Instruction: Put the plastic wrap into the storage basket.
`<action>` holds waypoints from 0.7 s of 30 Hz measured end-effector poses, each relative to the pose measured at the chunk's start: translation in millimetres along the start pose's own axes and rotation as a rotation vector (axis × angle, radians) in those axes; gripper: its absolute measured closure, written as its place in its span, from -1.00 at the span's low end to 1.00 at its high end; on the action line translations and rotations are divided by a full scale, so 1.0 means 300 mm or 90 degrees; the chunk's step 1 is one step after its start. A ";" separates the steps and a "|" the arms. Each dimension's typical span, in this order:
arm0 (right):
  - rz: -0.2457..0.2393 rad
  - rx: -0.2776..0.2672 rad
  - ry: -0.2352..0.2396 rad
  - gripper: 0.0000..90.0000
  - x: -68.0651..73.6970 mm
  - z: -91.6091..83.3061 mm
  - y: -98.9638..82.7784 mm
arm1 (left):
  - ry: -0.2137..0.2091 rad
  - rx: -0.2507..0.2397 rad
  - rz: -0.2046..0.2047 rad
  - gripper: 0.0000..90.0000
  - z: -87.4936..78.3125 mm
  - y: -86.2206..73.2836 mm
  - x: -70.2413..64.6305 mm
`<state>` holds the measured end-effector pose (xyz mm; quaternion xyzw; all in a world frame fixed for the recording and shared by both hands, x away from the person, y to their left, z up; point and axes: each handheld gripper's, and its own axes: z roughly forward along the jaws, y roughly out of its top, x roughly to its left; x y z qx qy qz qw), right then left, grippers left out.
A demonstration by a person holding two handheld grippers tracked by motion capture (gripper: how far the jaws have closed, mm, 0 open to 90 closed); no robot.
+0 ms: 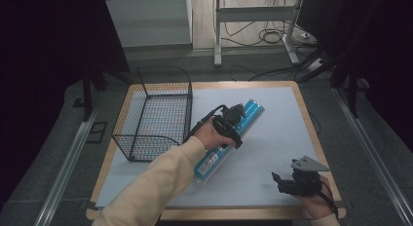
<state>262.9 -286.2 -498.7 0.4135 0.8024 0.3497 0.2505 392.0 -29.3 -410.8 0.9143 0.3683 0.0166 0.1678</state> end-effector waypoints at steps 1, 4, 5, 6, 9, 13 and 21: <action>0.002 0.000 0.000 -0.70 -0.001 0.000 0.000 | 0.002 -0.002 0.000 -0.30 -0.005 0.002 0.001; 0.002 -0.001 0.000 -0.70 -0.001 0.000 0.000 | 0.002 -0.003 0.001 -0.30 -0.023 0.006 0.009; 0.002 -0.002 -0.001 -0.70 -0.001 -0.001 0.000 | 0.005 -0.004 0.001 -0.30 -0.029 0.008 0.010; 0.002 -0.002 0.000 -0.70 -0.001 -0.001 0.000 | 0.006 -0.009 -0.003 -0.30 -0.033 0.009 0.009; 0.004 -0.001 0.000 -0.70 -0.001 0.000 0.000 | 0.013 -0.008 0.003 -0.30 -0.053 0.015 0.015; 0.004 -0.002 0.000 -0.70 -0.001 0.001 0.000 | 0.017 -0.011 0.004 -0.30 -0.070 0.024 0.015; 0.005 -0.003 -0.001 -0.70 -0.002 0.001 0.000 | 0.020 -0.013 0.013 -0.30 -0.087 0.036 0.009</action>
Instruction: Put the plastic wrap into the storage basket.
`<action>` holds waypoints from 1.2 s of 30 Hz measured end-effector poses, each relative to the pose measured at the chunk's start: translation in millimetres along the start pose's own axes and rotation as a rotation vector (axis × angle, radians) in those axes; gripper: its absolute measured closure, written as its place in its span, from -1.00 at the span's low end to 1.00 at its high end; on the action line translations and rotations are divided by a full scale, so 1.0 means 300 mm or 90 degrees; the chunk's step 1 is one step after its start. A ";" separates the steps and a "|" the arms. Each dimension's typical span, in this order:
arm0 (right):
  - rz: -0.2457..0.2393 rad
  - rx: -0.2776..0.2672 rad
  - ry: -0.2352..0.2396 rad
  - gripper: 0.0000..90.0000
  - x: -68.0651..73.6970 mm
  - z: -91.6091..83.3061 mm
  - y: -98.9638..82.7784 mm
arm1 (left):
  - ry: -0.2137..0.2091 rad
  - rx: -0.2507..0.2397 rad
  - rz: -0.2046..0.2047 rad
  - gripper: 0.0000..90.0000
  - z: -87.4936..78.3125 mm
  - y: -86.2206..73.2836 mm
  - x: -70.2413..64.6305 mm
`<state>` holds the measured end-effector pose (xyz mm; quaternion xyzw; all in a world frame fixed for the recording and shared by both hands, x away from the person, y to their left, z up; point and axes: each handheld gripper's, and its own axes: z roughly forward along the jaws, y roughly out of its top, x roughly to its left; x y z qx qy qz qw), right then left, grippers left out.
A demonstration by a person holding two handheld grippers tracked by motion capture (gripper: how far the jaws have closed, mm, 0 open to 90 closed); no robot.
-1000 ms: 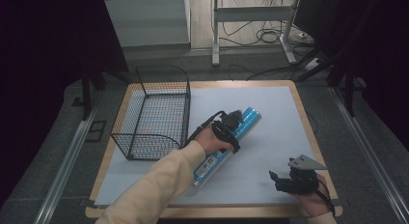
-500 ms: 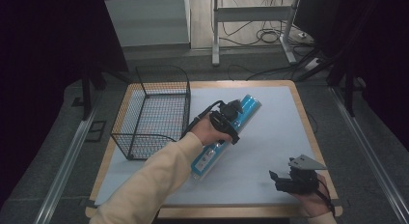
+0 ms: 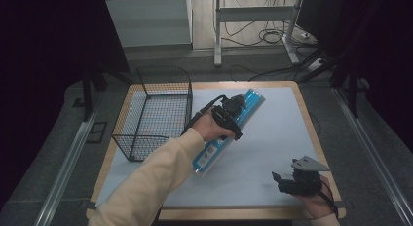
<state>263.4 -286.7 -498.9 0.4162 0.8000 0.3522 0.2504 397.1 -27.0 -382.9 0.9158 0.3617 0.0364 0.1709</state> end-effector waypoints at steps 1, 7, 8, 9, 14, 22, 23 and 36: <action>-0.001 -0.001 -0.001 -0.70 -0.001 0.000 0.000 | -0.001 -0.001 0.002 -0.30 -0.003 0.002 0.001; -0.002 -0.001 -0.002 -0.70 -0.004 -0.003 0.000 | -0.002 -0.014 0.006 -0.30 -0.025 0.008 0.002; -0.004 -0.003 -0.003 -0.70 -0.006 -0.004 0.001 | -0.001 -0.018 0.003 -0.30 -0.028 0.009 0.004; -0.004 -0.003 -0.003 -0.70 -0.006 -0.004 0.001 | 0.000 -0.018 0.001 -0.30 -0.032 0.011 0.007; -0.002 -0.002 -0.003 -0.70 -0.006 -0.005 0.000 | 0.006 -0.025 -0.001 -0.30 -0.055 0.016 0.021; -0.002 -0.002 -0.004 -0.69 -0.007 -0.005 0.001 | 0.010 -0.034 -0.005 -0.30 -0.092 0.029 0.041; -0.003 -0.002 -0.004 -0.69 -0.007 -0.005 0.001 | 0.011 -0.033 -0.005 -0.30 -0.097 0.031 0.043; 0.001 -0.001 -0.005 -0.69 -0.011 -0.006 -0.001 | 0.029 -0.047 -0.010 -0.30 -0.145 0.049 0.075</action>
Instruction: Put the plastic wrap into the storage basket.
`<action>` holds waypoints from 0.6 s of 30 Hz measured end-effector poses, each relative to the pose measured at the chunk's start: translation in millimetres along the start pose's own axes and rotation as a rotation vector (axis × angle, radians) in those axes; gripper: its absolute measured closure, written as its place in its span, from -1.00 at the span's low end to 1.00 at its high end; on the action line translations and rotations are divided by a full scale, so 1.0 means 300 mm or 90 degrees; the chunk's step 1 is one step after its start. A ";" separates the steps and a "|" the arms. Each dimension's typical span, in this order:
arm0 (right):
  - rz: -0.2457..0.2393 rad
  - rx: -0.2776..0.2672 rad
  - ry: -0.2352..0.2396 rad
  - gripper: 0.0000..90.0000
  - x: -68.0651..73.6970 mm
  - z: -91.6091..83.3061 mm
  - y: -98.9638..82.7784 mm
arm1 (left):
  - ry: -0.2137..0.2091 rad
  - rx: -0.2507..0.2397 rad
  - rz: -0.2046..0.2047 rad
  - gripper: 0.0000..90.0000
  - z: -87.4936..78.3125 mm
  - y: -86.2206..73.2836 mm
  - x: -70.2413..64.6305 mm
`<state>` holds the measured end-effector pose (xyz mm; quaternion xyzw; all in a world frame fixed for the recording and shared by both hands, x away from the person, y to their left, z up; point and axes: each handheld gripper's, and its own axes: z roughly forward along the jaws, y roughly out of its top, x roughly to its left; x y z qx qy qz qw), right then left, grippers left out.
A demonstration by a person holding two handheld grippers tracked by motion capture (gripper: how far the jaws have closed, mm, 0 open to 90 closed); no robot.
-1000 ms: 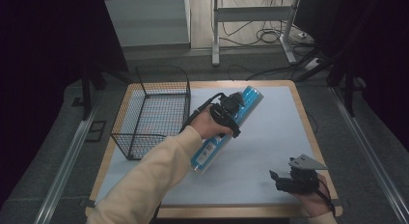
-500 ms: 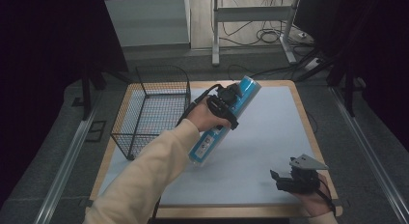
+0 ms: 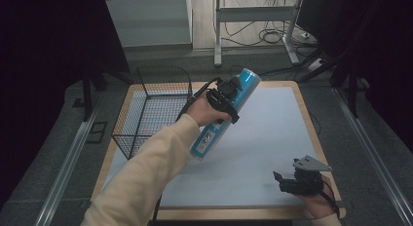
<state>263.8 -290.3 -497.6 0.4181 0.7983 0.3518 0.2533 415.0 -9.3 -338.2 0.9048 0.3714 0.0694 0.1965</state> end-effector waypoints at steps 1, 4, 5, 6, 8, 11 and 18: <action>0.000 0.001 0.000 -0.69 0.000 -0.001 0.000 | 0.001 -0.002 -0.003 -0.30 -0.004 0.002 0.001; -0.001 0.001 0.000 -0.69 0.000 -0.001 0.001 | 0.005 -0.007 -0.005 -0.30 -0.019 0.008 0.007; 0.000 -0.001 0.000 -0.69 0.000 0.000 0.000 | 0.005 -0.006 -0.002 -0.30 -0.025 0.010 0.010; 0.000 -0.001 0.000 -0.69 0.000 0.000 0.000 | 0.005 -0.008 -0.002 -0.30 -0.029 0.011 0.011; 0.000 0.000 -0.001 -0.69 -0.001 0.000 0.000 | 0.009 -0.010 -0.001 -0.30 -0.041 0.016 0.017; 0.000 -0.001 -0.001 -0.69 -0.002 0.000 0.000 | 0.016 -0.015 -0.005 -0.30 -0.055 0.019 0.025; 0.000 0.001 -0.001 -0.69 -0.002 -0.002 0.000 | 0.021 -0.023 -0.015 -0.30 -0.077 0.022 0.055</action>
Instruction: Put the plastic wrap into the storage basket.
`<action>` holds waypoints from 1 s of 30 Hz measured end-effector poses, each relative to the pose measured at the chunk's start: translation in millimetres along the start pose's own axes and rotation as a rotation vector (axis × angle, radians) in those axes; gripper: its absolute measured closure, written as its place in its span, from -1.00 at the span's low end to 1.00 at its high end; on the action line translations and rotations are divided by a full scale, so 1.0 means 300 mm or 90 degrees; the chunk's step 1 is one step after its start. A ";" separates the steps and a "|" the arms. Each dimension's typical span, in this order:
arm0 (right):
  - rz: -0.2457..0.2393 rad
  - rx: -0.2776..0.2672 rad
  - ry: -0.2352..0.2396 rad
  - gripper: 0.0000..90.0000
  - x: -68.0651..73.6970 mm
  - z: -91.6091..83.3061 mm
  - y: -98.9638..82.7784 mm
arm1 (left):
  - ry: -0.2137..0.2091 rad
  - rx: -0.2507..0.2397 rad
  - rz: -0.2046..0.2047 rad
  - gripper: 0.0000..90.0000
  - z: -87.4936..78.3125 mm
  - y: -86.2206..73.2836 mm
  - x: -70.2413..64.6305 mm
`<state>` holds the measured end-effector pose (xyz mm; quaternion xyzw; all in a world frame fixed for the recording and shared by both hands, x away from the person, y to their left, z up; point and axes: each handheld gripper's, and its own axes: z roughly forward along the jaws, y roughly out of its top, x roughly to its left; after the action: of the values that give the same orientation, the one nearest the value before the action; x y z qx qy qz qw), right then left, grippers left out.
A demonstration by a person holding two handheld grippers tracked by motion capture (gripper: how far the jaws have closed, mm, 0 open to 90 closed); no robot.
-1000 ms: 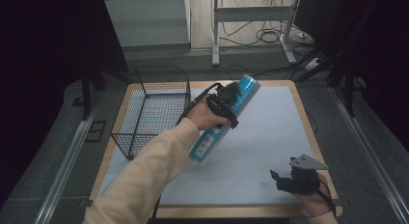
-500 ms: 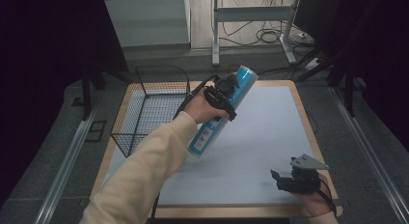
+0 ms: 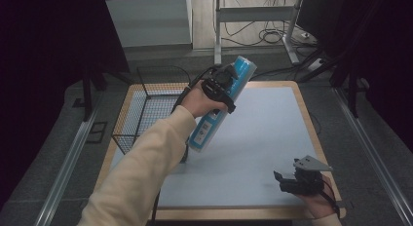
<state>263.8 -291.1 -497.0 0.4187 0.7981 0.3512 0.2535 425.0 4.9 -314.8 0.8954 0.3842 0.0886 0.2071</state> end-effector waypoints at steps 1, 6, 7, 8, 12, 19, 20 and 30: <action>-0.001 0.000 -0.001 -0.69 0.000 0.001 0.000 | 0.003 0.000 -0.001 -0.30 -0.003 0.002 0.004; -0.001 0.000 -0.001 -0.69 0.000 0.000 0.000 | 0.017 0.003 -0.002 -0.30 -0.016 0.011 0.028; 0.000 0.000 -0.001 -0.69 -0.001 0.000 0.000 | 0.021 0.005 -0.001 -0.30 -0.018 0.013 0.032; 0.000 0.000 -0.001 -0.69 -0.002 0.000 0.000 | 0.022 0.005 -0.002 -0.30 -0.020 0.015 0.035; 0.003 0.001 -0.002 -0.69 -0.006 0.000 -0.001 | 0.030 0.009 0.000 -0.30 -0.027 0.025 0.043; 0.003 -0.001 -0.003 -0.69 -0.009 -0.001 -0.002 | 0.032 0.008 0.002 -0.30 -0.037 0.037 0.051; 0.003 -0.001 -0.003 -0.69 -0.009 -0.001 -0.002 | 0.033 0.008 0.003 -0.30 -0.041 0.039 0.053; 0.007 -0.001 -0.003 -0.69 -0.010 -0.003 -0.001 | 0.055 -0.002 -0.009 -0.30 -0.114 0.051 0.101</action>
<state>264.7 -294.0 -496.3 0.4235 0.7952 0.3521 0.2538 444.9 27.6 -277.4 0.8877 0.3987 0.1264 0.1924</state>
